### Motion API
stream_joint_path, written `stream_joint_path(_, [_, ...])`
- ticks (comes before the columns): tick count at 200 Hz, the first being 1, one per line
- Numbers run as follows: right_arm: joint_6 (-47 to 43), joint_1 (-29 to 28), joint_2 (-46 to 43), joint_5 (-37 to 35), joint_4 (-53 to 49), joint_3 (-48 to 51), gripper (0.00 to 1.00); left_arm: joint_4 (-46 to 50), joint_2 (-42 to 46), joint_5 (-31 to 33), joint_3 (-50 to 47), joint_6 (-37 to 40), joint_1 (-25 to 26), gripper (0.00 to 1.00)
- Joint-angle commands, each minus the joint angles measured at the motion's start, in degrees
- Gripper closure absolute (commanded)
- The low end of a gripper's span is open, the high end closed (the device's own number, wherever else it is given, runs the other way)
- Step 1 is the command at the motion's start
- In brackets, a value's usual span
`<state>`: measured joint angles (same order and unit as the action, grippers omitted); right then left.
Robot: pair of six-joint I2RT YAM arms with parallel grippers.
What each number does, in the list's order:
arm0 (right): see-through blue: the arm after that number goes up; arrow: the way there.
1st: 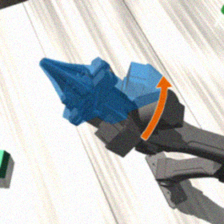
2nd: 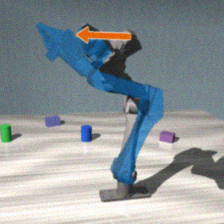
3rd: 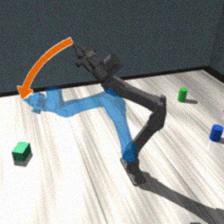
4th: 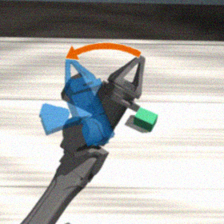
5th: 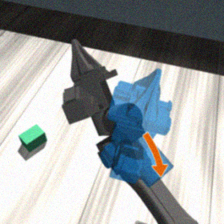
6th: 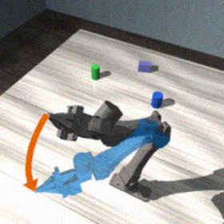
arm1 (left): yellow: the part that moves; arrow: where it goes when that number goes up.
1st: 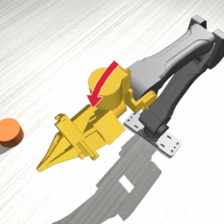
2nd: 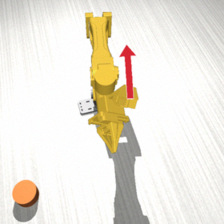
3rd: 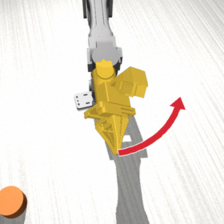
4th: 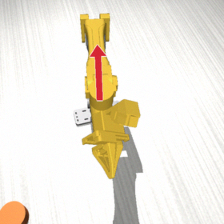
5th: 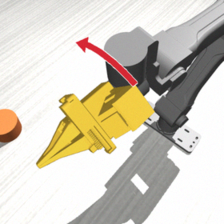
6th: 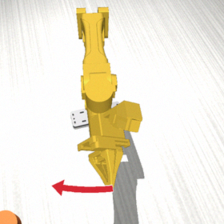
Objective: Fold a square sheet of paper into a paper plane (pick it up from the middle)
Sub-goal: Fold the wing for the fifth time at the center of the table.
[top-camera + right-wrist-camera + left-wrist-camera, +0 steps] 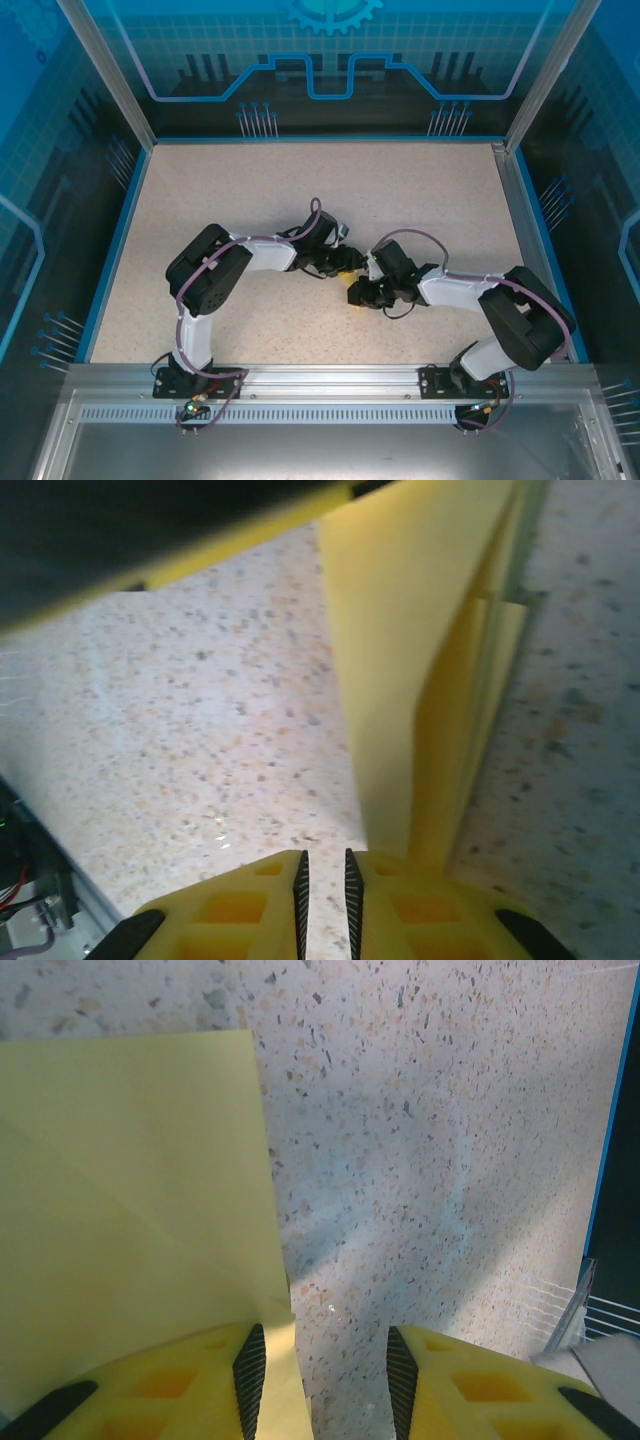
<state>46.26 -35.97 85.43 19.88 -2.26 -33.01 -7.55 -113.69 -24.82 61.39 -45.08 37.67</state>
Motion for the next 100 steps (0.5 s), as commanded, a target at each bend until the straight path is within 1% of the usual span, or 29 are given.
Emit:
stream_joint_path(1, [-0.4,0.6,0.9,-1.8,-2.4,1.5,0.80,5.1,-3.3,0.7,-0.1,-0.3,0.3,0.59])
stream_joint_path(46, [-0.1,1.4,0.7,-1.1,-2.7,4.7,0.81,5.4,-3.3,0.9,-0.2,0.1,0.3,0.58])
stream_joint_path(64, [0.3,1.5,0.2,0.6,-0.8,5.8,0.81,5.2,-3.4,0.9,-0.3,0.0,0.3,0.58])
stream_joint_path(78, [0.3,1.6,0.0,1.1,-2.0,5.6,0.82,5.3,-3.4,0.9,-0.2,0.0,0.3,0.59])
stream_joint_path(100, [0.1,1.6,-2.4,1.1,-3.0,6.2,0.82,5.4,-3.5,1.0,-0.1,-0.1,0.3,0.59])
